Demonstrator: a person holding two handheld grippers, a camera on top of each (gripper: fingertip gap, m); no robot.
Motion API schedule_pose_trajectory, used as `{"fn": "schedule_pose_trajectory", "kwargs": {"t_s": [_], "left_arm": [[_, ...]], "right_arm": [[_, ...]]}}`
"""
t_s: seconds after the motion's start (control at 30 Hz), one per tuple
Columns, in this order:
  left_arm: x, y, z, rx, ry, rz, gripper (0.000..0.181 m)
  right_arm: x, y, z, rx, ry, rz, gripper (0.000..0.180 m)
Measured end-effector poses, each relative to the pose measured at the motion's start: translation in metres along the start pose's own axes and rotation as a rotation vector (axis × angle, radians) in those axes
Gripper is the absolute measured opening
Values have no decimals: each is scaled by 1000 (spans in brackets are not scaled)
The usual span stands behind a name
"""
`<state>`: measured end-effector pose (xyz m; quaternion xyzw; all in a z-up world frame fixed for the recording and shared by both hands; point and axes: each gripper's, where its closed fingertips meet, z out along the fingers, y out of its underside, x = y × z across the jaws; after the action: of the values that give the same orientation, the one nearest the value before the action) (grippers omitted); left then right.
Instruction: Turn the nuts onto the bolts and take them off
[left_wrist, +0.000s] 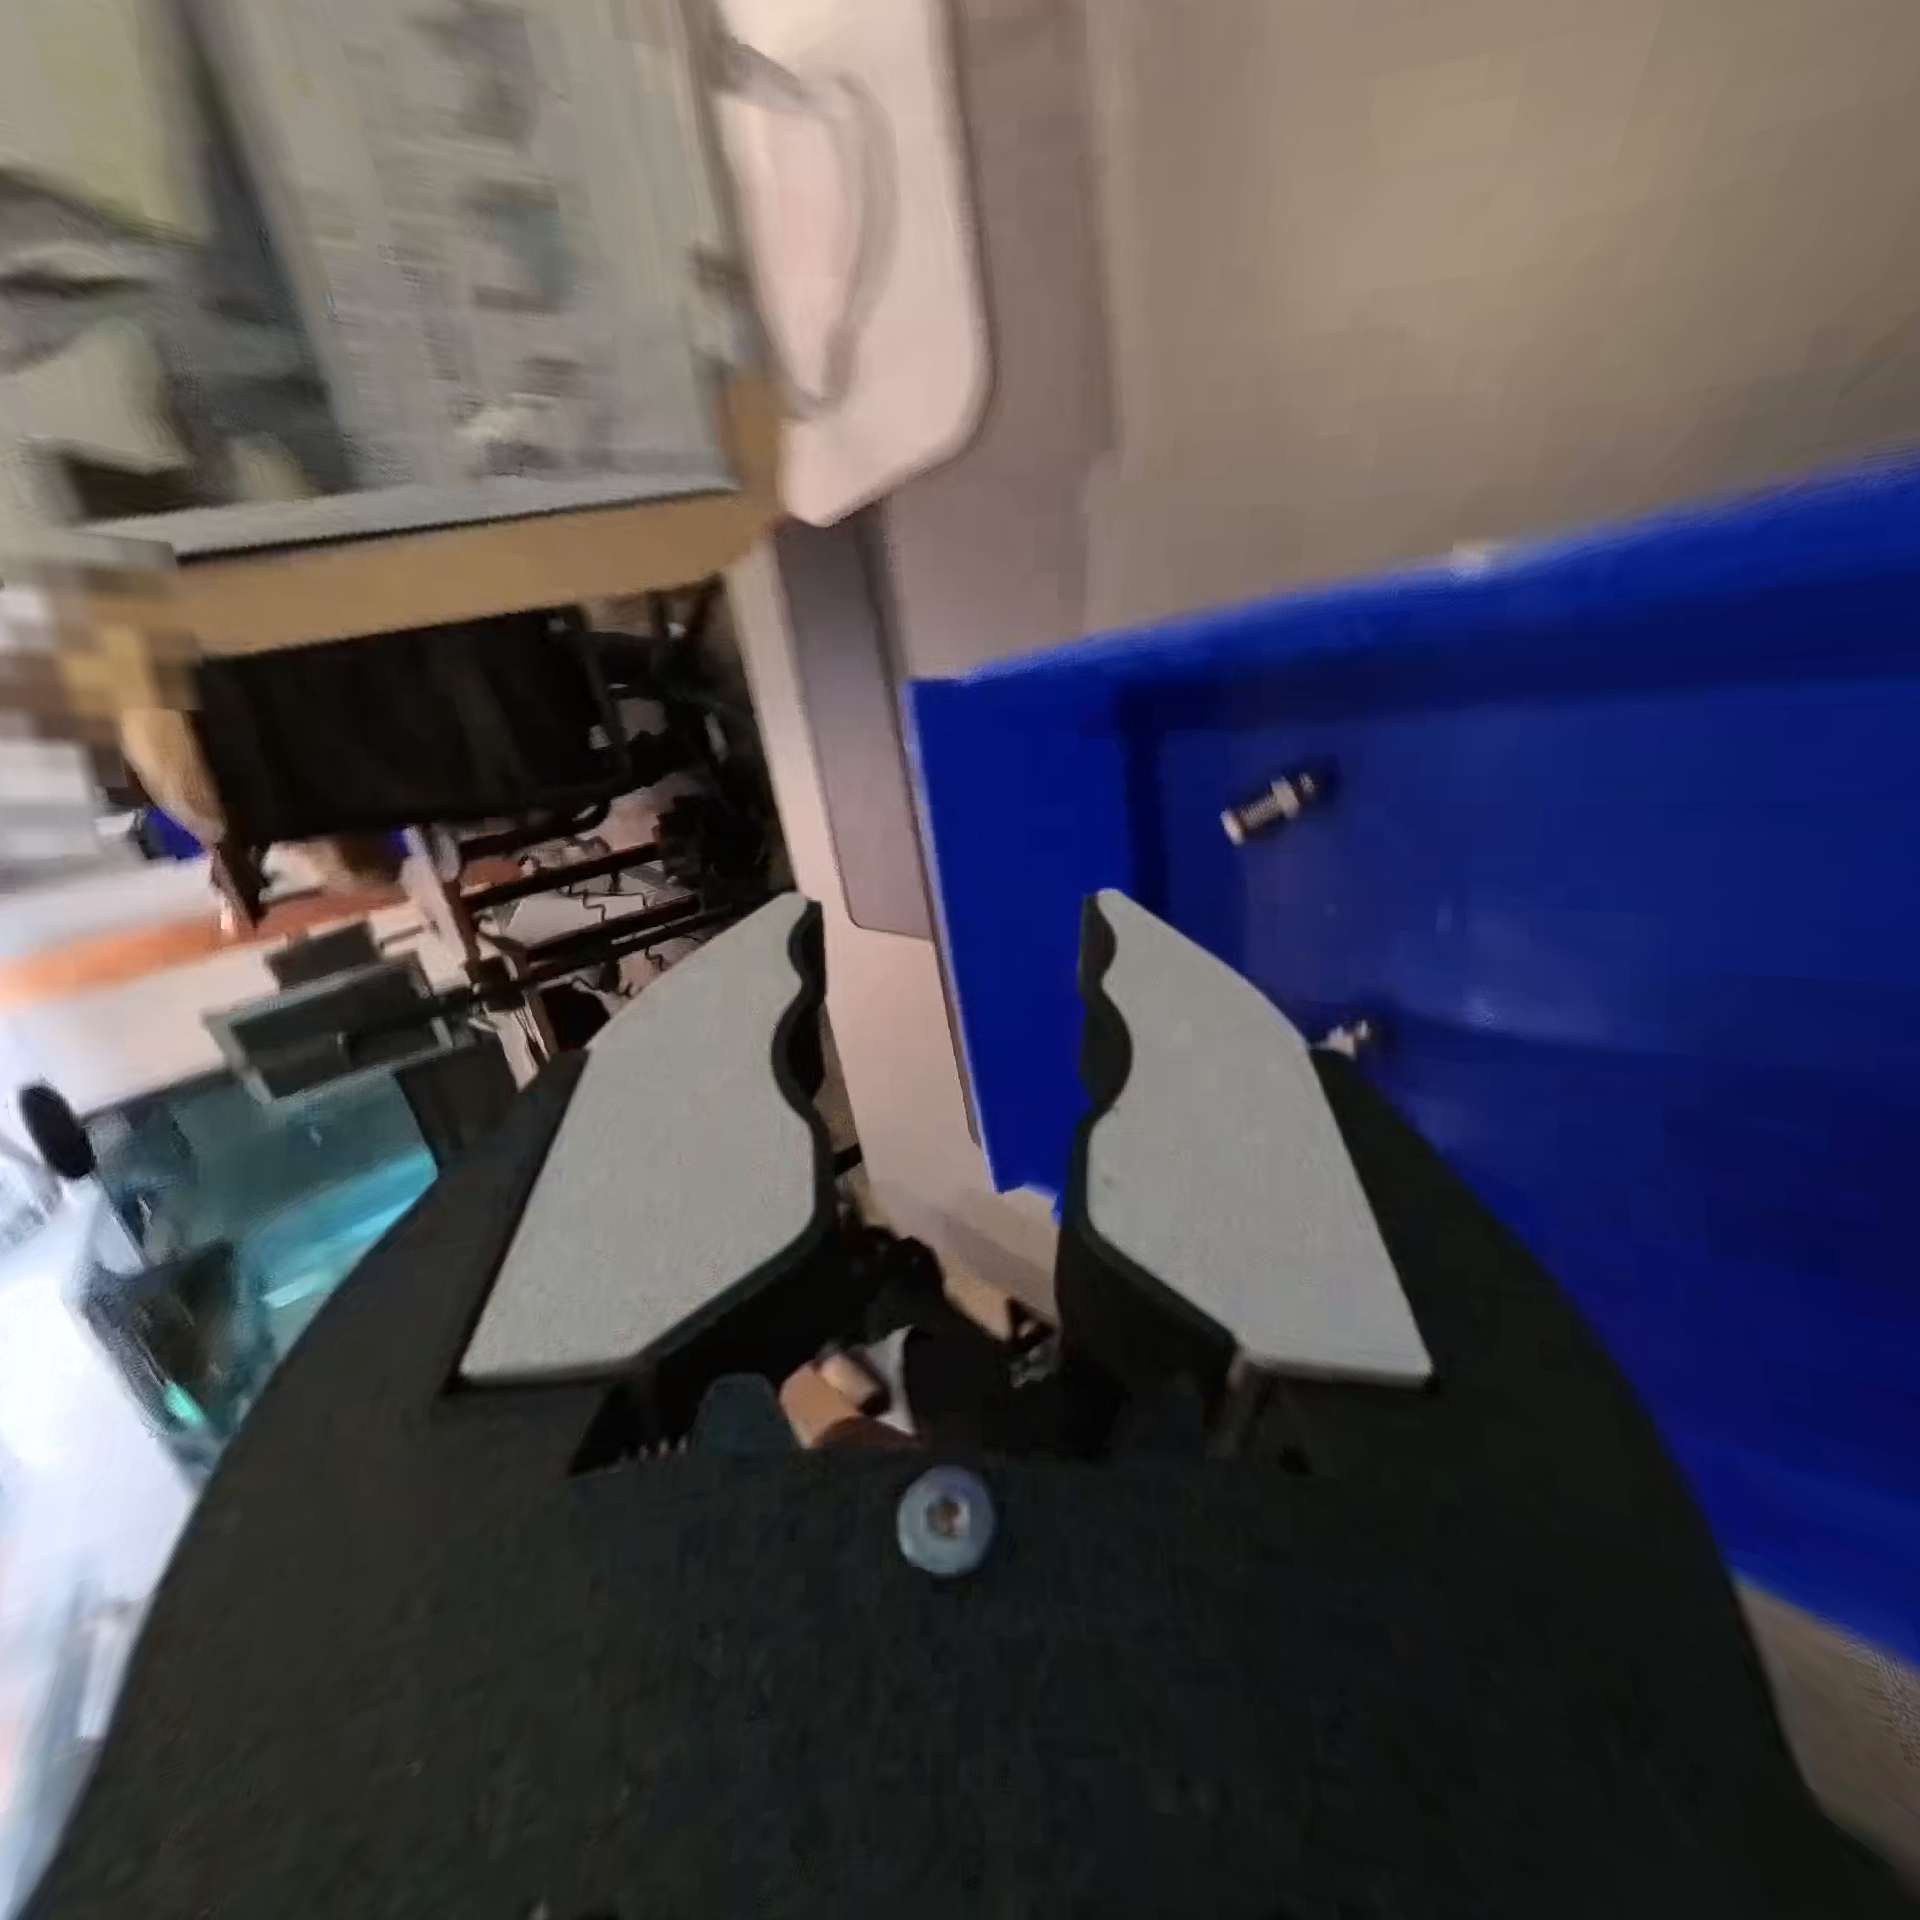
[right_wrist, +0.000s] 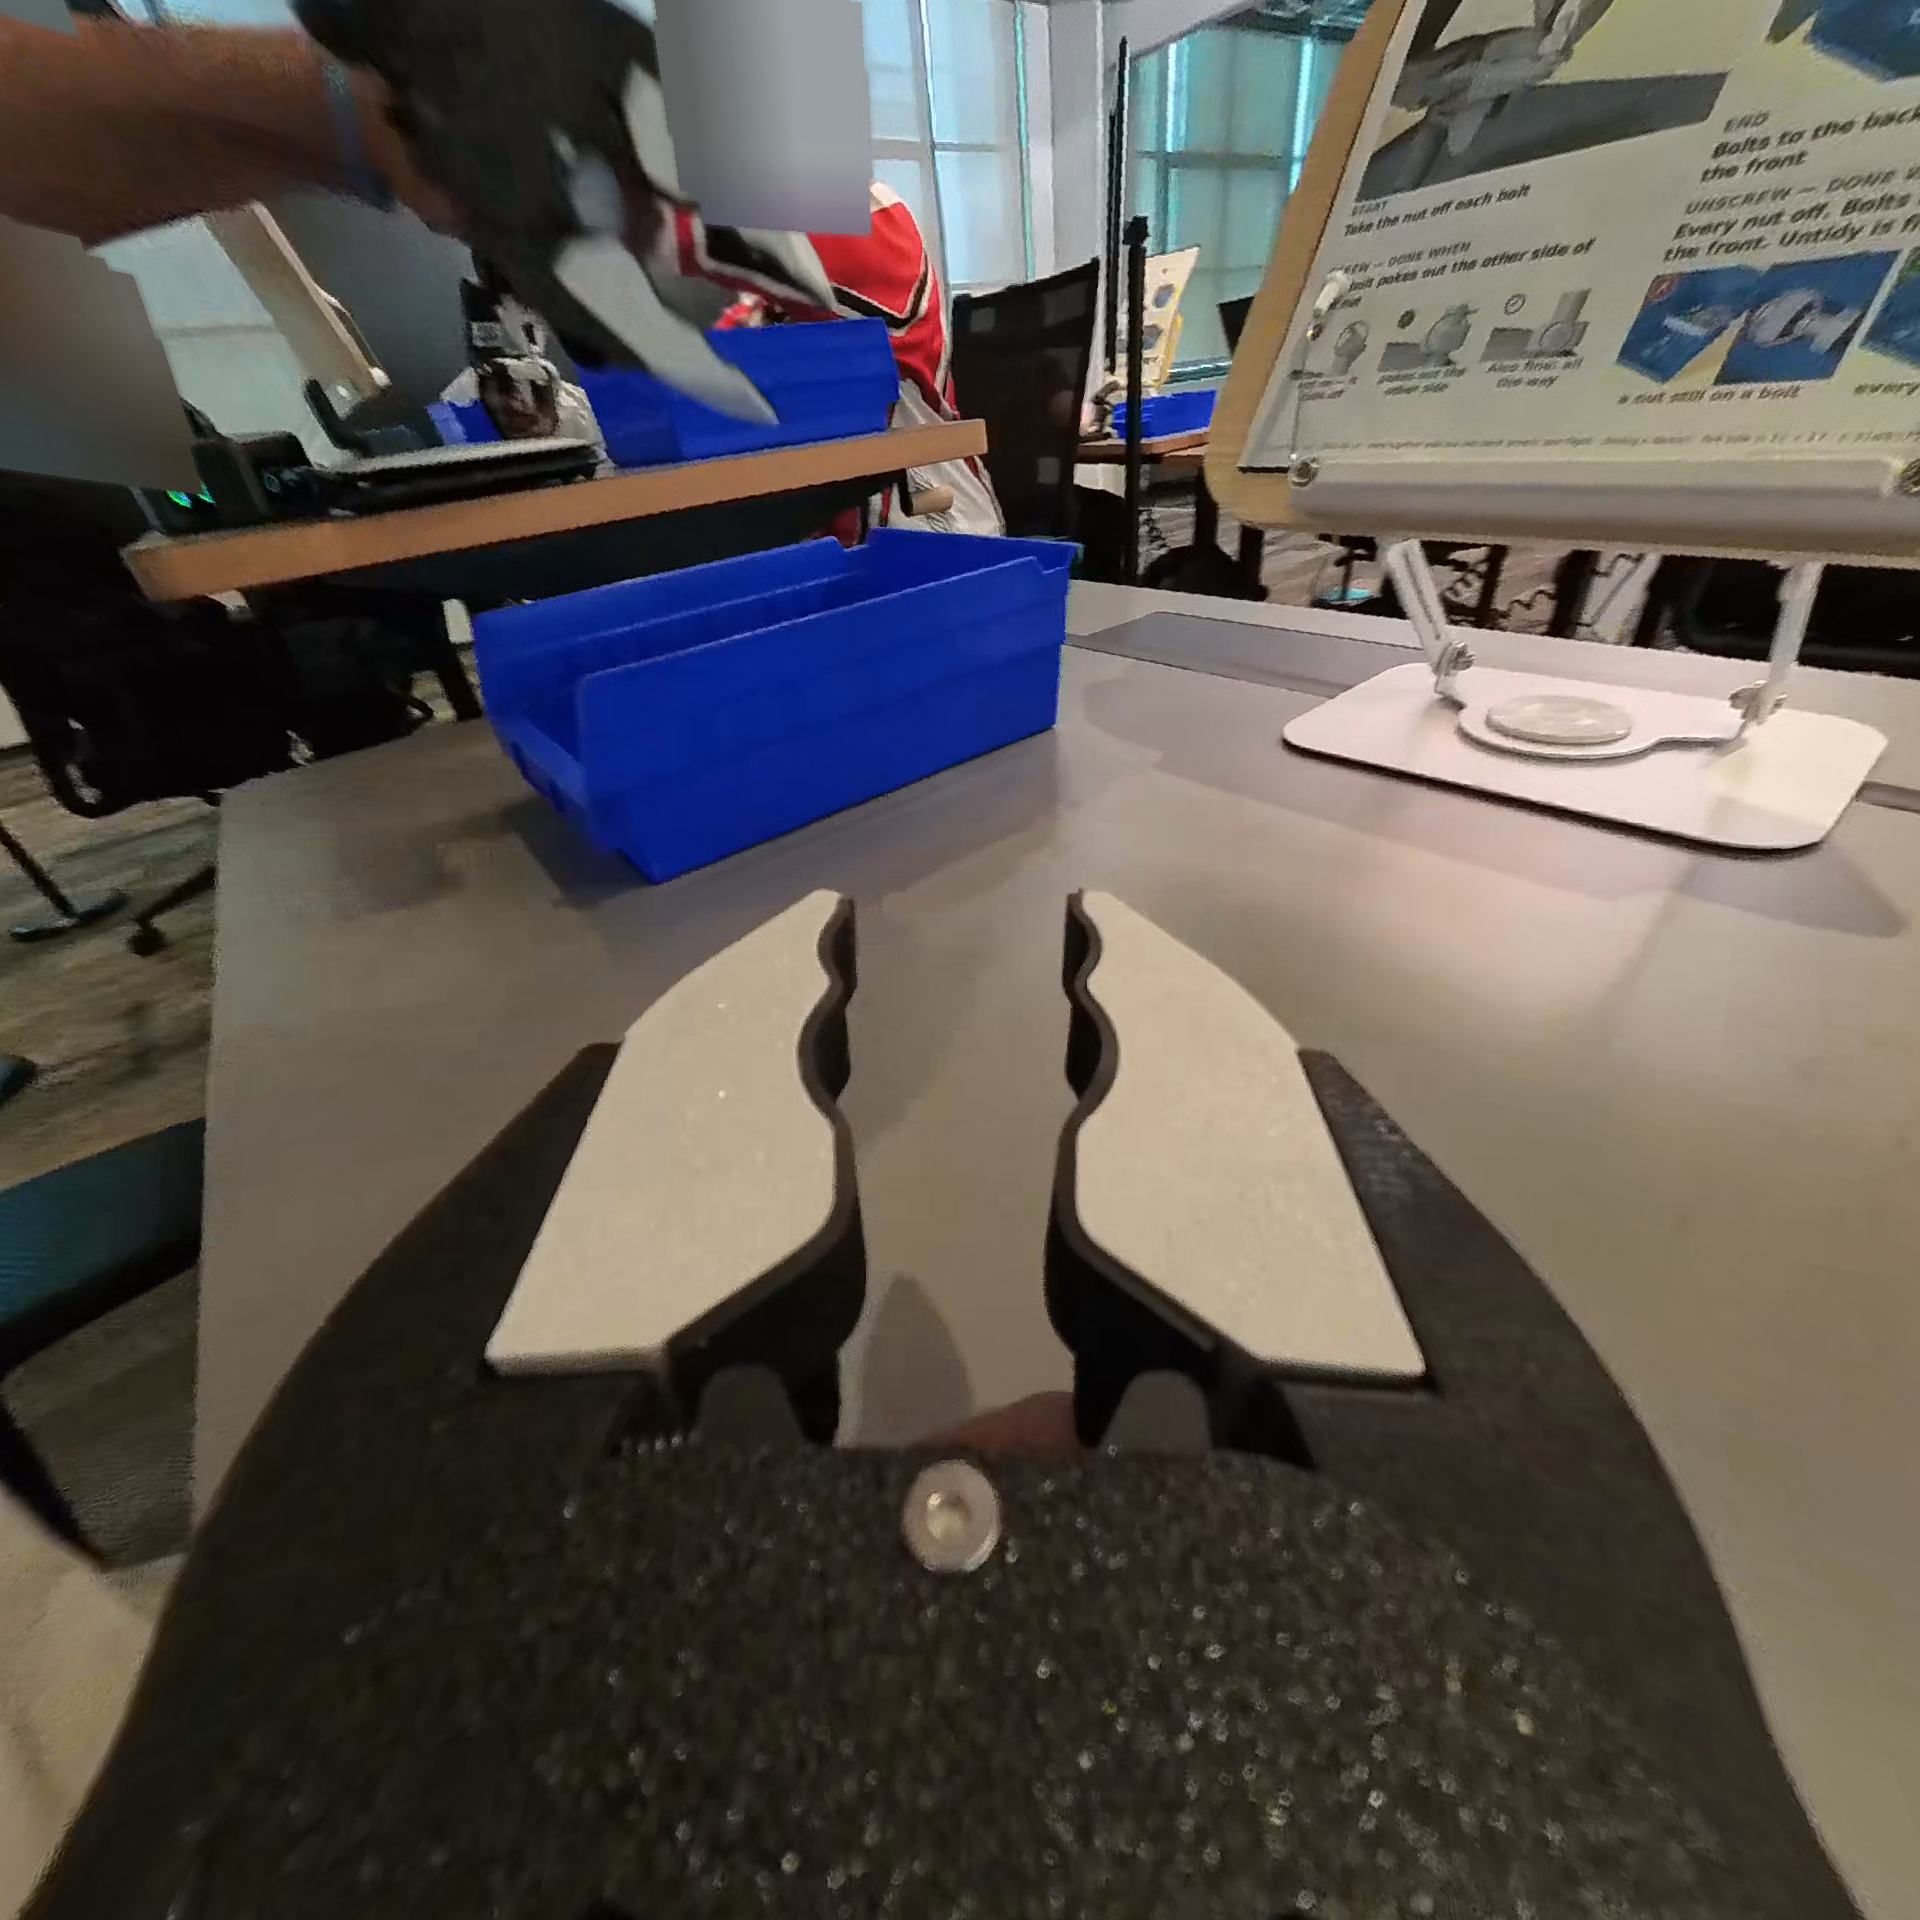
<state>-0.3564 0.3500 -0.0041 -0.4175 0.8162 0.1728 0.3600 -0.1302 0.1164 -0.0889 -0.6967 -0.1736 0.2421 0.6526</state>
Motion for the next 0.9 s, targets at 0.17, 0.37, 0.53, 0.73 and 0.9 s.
{"fn": "schedule_pose_trajectory", "kwargs": {"t_s": [0.17,0.37,0.53,0.73,0.9], "left_arm": [[62,18,61,-13,309,235,48],[87,42,108,0,487,406,49],[96,43,129,47,551,531,42],[108,47,145,70,603,585,43],[111,55,155,49,655,626,42]], "right_arm": [[-4,-7,0,39,-69,68,38],[5,-20,-7,113,-82,109,37],[16,-25,-8,142,-78,157,36],[21,-22,-6,132,-95,185,36],[17,-16,1,93,-132,207,36]]}}
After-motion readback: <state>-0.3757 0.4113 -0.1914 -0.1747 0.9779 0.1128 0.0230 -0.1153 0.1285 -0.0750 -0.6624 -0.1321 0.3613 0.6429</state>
